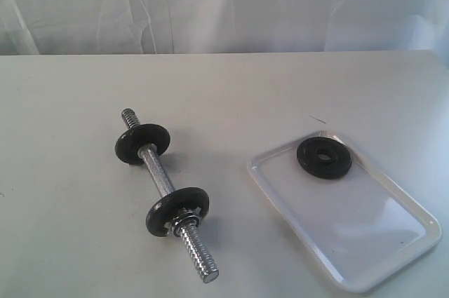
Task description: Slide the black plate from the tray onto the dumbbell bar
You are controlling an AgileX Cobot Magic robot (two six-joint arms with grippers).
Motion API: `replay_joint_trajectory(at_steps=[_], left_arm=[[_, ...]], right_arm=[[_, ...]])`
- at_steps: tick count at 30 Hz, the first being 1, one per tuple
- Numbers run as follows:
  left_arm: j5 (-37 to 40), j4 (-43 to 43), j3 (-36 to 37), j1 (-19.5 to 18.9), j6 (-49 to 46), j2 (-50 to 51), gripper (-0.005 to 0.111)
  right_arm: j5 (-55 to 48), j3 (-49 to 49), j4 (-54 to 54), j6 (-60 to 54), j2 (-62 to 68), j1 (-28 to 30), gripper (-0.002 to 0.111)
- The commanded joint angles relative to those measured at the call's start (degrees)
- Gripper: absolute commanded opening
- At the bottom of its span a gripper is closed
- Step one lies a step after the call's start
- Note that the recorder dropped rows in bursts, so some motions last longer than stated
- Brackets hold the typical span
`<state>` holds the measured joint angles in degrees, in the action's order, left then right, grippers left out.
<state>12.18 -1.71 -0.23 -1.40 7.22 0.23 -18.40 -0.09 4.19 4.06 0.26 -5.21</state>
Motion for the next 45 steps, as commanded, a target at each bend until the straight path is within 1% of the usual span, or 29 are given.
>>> replay_joint_trajectory(at_steps=[1,20,22,23,24,28,31,33,34,45], left_arm=[[-0.15,0.06,0.23,-0.13,0.37,-0.23,0.000],[0.00,0.06,0.23,-0.13,0.37,-0.23,0.000],[0.95,0.06,-1.41,-0.13,0.37,-0.23,0.000],[1.75,0.06,-3.88,-0.13,0.37,-0.23,0.000],[1.75,0.06,-4.85,-0.13,0.37,-0.23,0.000],[1.75,0.06,-12.90,-0.13,0.37,-0.23,0.000],[0.16,0.06,-16.38,-0.13,0.37,-0.23,0.000],[-2.76,0.06,-16.67,-0.13,0.37,-0.23,0.000],[-3.03,0.06,-16.67,-0.13,0.37,-0.23,0.000],[-3.12,0.06,-16.67,-0.13,0.37,-0.23,0.000]], right_arm=[[0.43,0.09,0.14,0.19,-0.26,-0.10,0.000],[0.43,0.09,0.14,0.19,-0.26,-0.10,0.000],[0.43,0.09,0.14,0.19,-0.26,-0.10,0.000],[0.43,0.09,0.14,0.19,-0.26,-0.10,0.000],[0.43,0.09,0.14,0.19,-0.26,-0.10,0.000],[0.43,0.09,0.14,0.19,-0.26,-0.10,0.000],[0.43,0.09,0.14,0.19,-0.26,-0.10,0.000],[0.43,0.09,0.14,0.19,-0.26,-0.10,0.000],[0.43,0.09,0.14,0.19,-0.26,-0.10,0.000],[0.43,0.09,0.14,0.19,-0.26,-0.10,0.000]])
